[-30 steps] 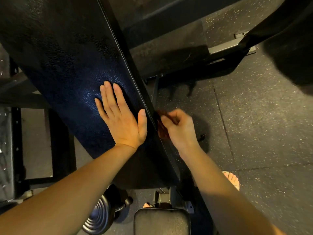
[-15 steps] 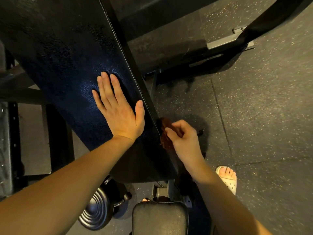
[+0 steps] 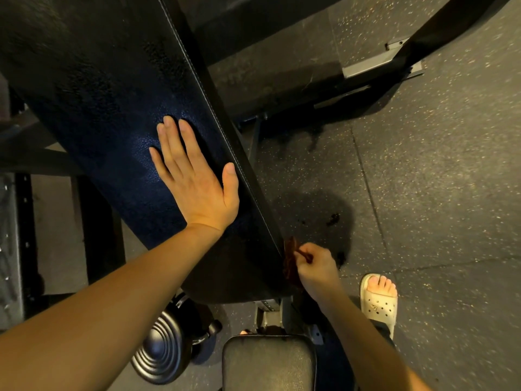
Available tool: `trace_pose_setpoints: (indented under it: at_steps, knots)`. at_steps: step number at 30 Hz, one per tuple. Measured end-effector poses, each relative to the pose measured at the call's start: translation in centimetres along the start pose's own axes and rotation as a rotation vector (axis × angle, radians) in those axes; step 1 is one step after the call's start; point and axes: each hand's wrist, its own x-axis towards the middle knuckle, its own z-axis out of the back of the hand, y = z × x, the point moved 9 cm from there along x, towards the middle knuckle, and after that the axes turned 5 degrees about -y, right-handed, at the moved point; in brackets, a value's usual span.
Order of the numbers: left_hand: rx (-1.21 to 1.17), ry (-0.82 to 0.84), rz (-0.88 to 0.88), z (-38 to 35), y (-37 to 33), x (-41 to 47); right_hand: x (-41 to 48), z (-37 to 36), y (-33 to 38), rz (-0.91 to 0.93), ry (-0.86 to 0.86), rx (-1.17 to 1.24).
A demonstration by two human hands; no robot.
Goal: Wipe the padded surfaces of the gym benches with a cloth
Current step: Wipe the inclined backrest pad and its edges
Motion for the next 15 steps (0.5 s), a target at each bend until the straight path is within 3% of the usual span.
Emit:
trace_pose_setpoints:
  at_steps: [5,10,15]
  knots:
    - [0.006,0.002,-0.002,0.0,0.0,0.0,0.6,0.3,4.2,0.151,-0.061,0.189]
    - [-0.002,0.011,0.0,0.0,0.0,0.0,-0.1,0.1,-1.2,-0.063,-0.011,0.08]
    - [-0.009,0.006,-0.001,0.0,0.0,0.0,1.1,0.3,5.1,0.102,-0.019,0.273]
